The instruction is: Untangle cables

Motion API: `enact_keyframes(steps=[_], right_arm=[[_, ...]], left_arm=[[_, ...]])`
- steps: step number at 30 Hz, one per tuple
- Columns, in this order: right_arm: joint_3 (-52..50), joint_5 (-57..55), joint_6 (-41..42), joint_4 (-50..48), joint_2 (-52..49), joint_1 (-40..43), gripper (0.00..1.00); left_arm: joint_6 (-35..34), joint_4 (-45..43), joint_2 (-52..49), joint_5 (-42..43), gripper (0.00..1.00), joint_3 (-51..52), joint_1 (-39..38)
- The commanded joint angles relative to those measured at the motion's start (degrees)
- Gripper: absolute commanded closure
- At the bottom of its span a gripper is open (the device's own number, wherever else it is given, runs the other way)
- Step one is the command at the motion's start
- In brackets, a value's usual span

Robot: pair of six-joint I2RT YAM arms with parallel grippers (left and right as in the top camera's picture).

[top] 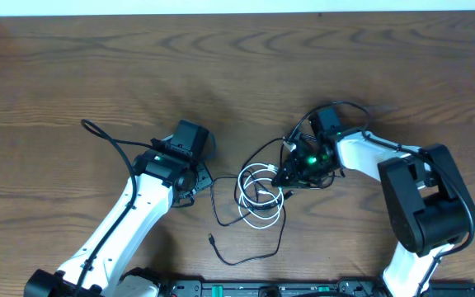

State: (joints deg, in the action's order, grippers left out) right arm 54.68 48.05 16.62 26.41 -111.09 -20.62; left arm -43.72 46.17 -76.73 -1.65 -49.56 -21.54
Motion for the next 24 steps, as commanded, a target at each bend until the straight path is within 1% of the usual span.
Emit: enact_keyframes(steps=[1, 4, 8, 12, 15, 17, 20, 24], right_arm=[[-0.04, 0.37, 0.72, -2.38, -0.94, -1.22, 0.94], [-0.04, 0.37, 0.72, -4.09, -0.94, -1.62, 0.98], [-0.04, 1.49, 0.39, -6.05, -0.94, -1.60, 0.99], [-0.02, 10.93, -2.19, -10.60, -0.90, -1.46, 0.99], [0.00, 20.02, -2.05, -15.67, -0.50, -1.05, 0.99], [0.09, 23.17, -0.28, -19.12, 0.61, -0.35, 0.99], [0.09, 23.71, 2.64, -23.15, 3.28, 0.57, 0.99], [0.09, 23.65, 6.05, -30.49, 10.51, 1.66, 0.99]], left_arm=[[-0.52, 0.26, -0.22, -0.28, 0.39, -1.29, 0.02], [-0.52, 0.28, -0.22, -0.28, 0.39, -1.29, 0.02], [-0.52, 0.28, -0.22, -0.28, 0.39, -1.29, 0.02], [-0.52, 0.28, -0.22, -0.28, 0.39, -1.29, 0.02], [-0.52, 0.28, -0.22, -0.28, 0.39, -1.29, 0.02], [-0.52, 0.28, -0.22, -0.28, 0.39, -1.29, 0.02], [-0.52, 0.28, -0.22, -0.28, 0.39, -1.29, 0.02], [-0.52, 0.26, -0.22, -0.31, 0.39, -1.29, 0.02]])
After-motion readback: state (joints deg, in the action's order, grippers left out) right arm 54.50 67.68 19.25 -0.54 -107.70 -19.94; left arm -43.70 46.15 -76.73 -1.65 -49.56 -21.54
